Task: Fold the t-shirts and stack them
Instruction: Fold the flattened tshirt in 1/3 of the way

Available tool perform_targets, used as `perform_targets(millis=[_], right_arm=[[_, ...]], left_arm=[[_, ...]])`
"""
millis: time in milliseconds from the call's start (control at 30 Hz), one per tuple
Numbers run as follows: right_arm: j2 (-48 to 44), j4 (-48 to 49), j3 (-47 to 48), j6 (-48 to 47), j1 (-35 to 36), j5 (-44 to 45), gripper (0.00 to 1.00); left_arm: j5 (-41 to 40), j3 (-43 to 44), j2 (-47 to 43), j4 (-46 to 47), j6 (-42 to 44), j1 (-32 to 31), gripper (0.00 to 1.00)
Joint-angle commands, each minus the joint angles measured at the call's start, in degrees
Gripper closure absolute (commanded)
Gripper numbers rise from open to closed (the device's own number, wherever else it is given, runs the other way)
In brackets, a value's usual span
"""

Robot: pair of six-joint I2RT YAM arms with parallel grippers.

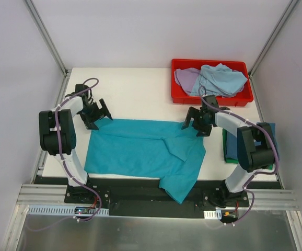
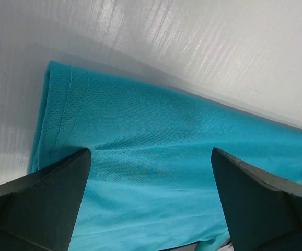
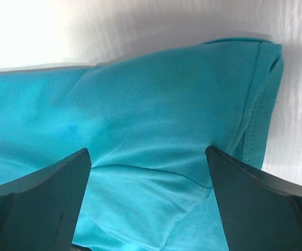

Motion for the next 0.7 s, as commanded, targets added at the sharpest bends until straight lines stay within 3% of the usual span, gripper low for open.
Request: perform_targets(millis=[0, 267, 367, 500, 667], right_arm=[[5.52, -0.94, 3.96, -3.81, -3.28, -0.20, 0.04], [14.92, -6.48, 18.90, -8.82, -7.68, 0.95, 0.04], [14.59, -7.98, 22.25, -10.05, -7.60, -0.63, 0.03], [6.52, -11.58, 21.92, -11.63, -5.93, 4.44, 0.04], [-11.22, -10.44, 10.15, -13.56, -3.21, 7.28, 0.04]], left_arm=[[-2.20, 2.50, 3.65, -0.67, -2.20, 0.61, 0.01], [-0.09, 9.98, 7.60, -0.76, -4.31, 0.09, 0.01], [0.70, 12.09, 7.43, -0.93, -3.70, 0.00, 0.01], [-3.50, 12.36, 1.56, -2.77, -5.18, 0.08, 0.01], [-16.41, 3.51, -12.32, -4.80, -9.49, 0.08, 0.01]])
